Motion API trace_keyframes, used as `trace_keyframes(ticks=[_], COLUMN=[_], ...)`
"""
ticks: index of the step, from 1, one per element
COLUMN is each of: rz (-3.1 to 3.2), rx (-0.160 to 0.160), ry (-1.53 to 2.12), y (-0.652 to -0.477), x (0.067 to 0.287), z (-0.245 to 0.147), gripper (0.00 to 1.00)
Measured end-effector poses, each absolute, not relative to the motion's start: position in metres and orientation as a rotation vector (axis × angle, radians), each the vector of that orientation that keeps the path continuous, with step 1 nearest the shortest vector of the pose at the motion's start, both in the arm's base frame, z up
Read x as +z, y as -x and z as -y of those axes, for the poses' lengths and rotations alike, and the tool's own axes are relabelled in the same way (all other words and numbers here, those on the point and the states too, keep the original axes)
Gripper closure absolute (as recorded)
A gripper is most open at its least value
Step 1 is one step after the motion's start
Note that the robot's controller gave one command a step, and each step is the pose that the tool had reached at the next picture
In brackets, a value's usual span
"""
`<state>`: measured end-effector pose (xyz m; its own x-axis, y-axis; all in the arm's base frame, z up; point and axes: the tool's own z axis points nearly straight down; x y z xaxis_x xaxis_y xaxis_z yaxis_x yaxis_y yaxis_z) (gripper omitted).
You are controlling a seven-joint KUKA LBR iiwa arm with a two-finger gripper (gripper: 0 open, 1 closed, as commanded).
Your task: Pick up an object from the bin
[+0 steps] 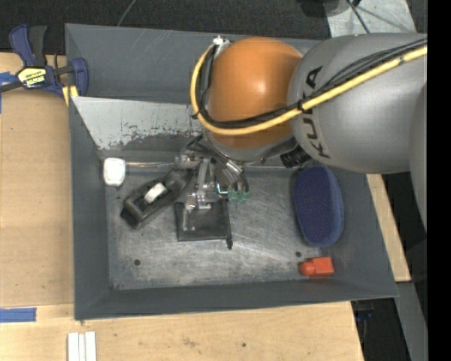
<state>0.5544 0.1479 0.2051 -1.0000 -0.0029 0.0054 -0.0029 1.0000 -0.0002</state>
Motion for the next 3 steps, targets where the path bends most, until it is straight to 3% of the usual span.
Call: trace_keyframes(ticks=[1,2,3], rz=[3.137,3.138,3.139], rx=[-0.002,0.002,0.0], ry=[0.202,0.204,0.189], y=[-0.594,-0.595,-0.594], x=[0.091,0.095,0.194], z=[-0.157,-0.155,-0.178], gripper=[0.0,1.0,1.0])
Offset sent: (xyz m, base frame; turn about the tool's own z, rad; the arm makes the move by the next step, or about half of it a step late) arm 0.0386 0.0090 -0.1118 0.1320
